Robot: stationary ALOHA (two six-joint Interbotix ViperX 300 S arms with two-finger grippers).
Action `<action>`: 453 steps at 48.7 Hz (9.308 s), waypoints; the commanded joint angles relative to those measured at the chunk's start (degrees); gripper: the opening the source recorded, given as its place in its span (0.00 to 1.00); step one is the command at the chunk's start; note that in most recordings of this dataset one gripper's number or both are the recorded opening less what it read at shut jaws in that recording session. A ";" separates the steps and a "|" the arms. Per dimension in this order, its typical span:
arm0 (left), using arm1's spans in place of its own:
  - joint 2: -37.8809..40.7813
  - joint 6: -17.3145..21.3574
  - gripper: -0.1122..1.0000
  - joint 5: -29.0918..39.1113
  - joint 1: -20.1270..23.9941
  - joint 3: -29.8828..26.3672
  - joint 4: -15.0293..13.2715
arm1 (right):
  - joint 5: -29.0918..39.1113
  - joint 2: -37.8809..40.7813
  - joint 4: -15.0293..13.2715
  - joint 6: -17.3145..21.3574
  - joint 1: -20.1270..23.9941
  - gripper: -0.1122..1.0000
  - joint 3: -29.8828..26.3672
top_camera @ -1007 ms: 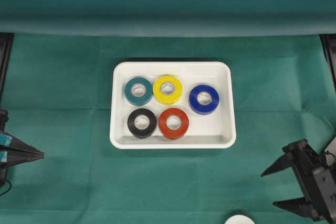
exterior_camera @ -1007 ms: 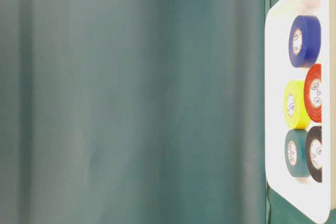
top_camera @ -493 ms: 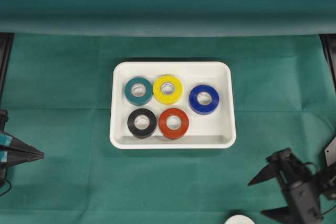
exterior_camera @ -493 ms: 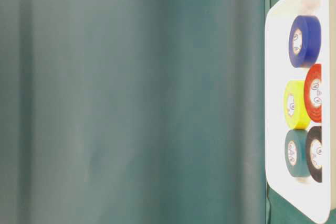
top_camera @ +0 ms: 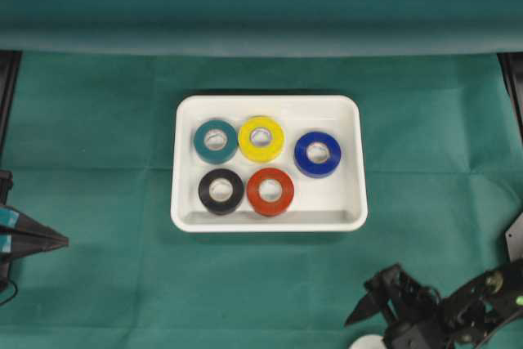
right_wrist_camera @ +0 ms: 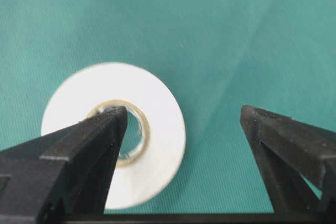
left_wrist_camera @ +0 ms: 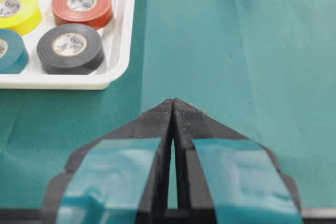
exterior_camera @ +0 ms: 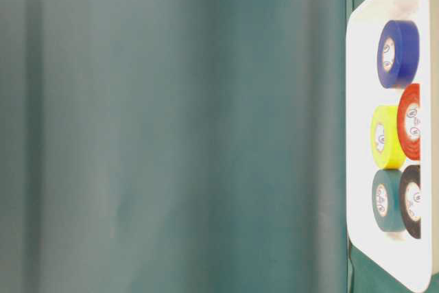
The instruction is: Put the tape into the white case with the right arm.
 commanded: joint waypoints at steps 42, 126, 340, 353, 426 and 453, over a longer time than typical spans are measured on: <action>0.44 0.09 0.10 -0.53 0.18 -0.79 0.00 | 0.18 3.69 -0.18 0.09 0.35 0.37 -1.49; 0.44 0.00 0.10 -0.53 0.18 -0.79 0.00 | 17.84 -4.04 -0.26 -0.62 -5.71 0.11 -9.32; 0.44 0.18 0.10 -0.53 0.18 -0.88 0.00 | 4.83 -56.25 -1.41 5.10 -16.17 0.66 28.04; 0.44 0.26 0.10 -0.53 0.18 -0.79 0.00 | 5.10 -56.16 -1.41 5.01 -15.64 0.66 28.12; 0.44 0.35 0.10 -0.53 0.18 -0.70 0.00 | 4.83 -59.59 -1.41 5.10 -15.64 0.54 29.27; 0.44 0.35 0.10 -0.53 0.18 -0.70 0.00 | 5.10 -59.59 -1.41 5.10 -15.64 0.54 29.27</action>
